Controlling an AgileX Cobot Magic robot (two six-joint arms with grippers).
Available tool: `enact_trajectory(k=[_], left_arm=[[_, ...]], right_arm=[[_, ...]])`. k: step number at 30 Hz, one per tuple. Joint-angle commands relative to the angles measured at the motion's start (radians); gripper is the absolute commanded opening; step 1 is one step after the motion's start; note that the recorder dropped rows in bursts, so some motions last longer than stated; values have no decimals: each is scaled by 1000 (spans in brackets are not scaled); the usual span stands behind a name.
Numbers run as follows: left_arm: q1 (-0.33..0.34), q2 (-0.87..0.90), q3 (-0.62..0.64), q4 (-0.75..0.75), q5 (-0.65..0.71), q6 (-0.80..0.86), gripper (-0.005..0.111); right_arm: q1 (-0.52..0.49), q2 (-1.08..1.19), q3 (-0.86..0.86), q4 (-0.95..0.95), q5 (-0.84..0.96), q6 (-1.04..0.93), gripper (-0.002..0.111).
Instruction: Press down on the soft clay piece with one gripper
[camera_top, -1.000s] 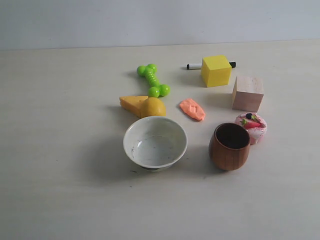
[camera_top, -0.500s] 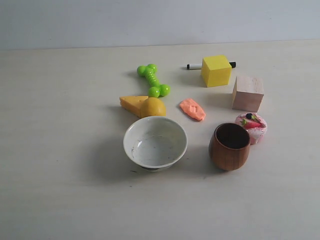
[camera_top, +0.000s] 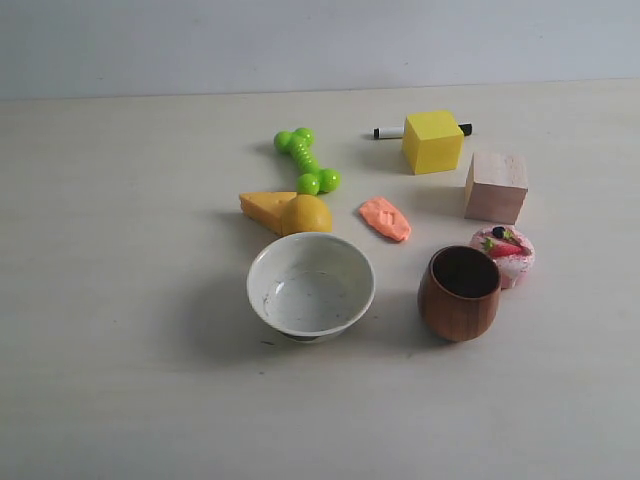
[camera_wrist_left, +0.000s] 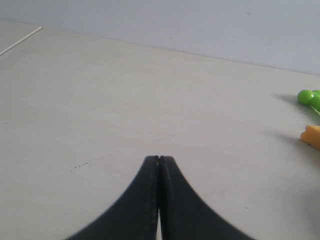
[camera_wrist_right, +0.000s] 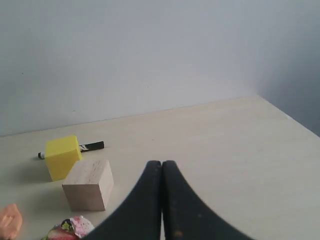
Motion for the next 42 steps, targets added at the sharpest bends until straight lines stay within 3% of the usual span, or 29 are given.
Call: enact_trajectory(k=[1,7,31,42], left_arm=[[0,-6,-3,0,-9,-6,0],[0,-6,-3,0,-9,-6,0],[0,-6,-3,0,-9,-6,0],[0,-6,-3,0,-9,-6,0]], right_arm=[[-4,-57,70,20,-60,-83,0],[-4,-117,146,31,-75,-85,0],[-4,-215,146,40,156,-104,0],[-4,-215,146,45,158,-104,0]])
